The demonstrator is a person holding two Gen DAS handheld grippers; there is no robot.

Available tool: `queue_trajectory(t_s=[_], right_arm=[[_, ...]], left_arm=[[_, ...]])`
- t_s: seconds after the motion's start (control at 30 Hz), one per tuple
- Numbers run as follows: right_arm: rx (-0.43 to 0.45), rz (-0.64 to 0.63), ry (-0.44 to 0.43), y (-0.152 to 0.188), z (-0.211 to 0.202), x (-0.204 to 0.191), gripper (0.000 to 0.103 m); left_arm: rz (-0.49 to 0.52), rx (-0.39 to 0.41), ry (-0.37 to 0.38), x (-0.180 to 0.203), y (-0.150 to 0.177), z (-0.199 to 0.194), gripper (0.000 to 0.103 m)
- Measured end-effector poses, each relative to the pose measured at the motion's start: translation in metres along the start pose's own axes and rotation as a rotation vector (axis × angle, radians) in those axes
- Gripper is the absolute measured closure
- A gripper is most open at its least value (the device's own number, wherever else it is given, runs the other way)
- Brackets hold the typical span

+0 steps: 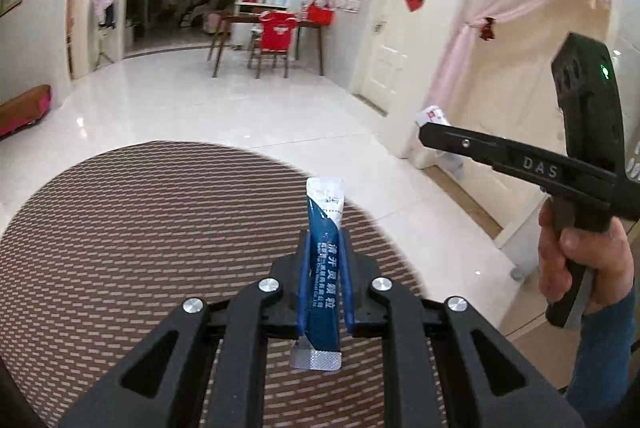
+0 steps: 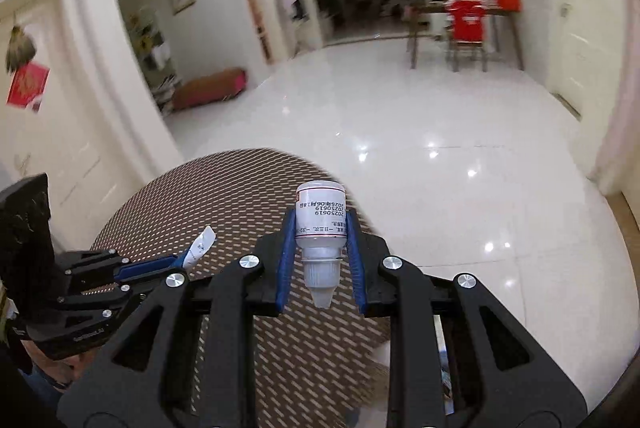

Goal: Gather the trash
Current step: 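Carry tube and bottle to the blue wastebasket and open both grippers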

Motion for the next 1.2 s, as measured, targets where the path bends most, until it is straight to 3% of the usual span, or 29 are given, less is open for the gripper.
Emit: queue_trajectory(t_s=[0.2,0.47,0.8,1.0,1.03,1.1,1.13,1.17,1.2], right_arm=[[0.037,0.129,0.095,0.036,-0.062,0.078,0.079],[0.009,0.26,0.172,0.093,-0.106,0.168,0.079],[-0.078,0.382,0.173,0.149,-0.082,0.22,0.079],[-0.129,0.436,0.169,0.169,-0.056,0.228,0.078],[-0.144,0.453,0.17,0.174,-0.052,0.232,0.078],[-0.162,0.477,0.172,0.18,-0.045,0.234,0.073],[-0.178,0.498,0.166,0.186,-0.041,0.237,0.065],[-0.186,0.518,0.164,0.189,-0.038,0.241,0.04],[-0.189,0.536,0.168,0.193,-0.037,0.244,0.028]], left_arm=[[0.06,-0.028,0.084,0.088,0.011,0.028,0.09],[0.124,-0.127,0.12,0.164,0.044,0.089,0.09],[0.125,-0.245,0.091,0.192,0.069,0.165,0.09],[0.125,-0.297,0.078,0.185,0.085,0.177,0.088],[0.121,-0.317,0.07,0.185,0.088,0.183,0.083],[0.12,-0.339,0.062,0.181,0.089,0.185,0.056],[0.112,-0.341,0.057,0.18,0.091,0.186,0.029],[0.101,-0.327,0.047,0.179,0.091,0.184,0.015],[0.098,-0.311,0.04,0.184,0.092,0.184,0.014]])
Point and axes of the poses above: each gripper's, at about its wrist camera, not at the fingertips, and z roughly the way its jaws point, x to its right, y to its underside, the point moved 2 cm from there along z, roughly the way its jaws point, and after that the axes turned 1 degree about -z, right-handed, at the moved point
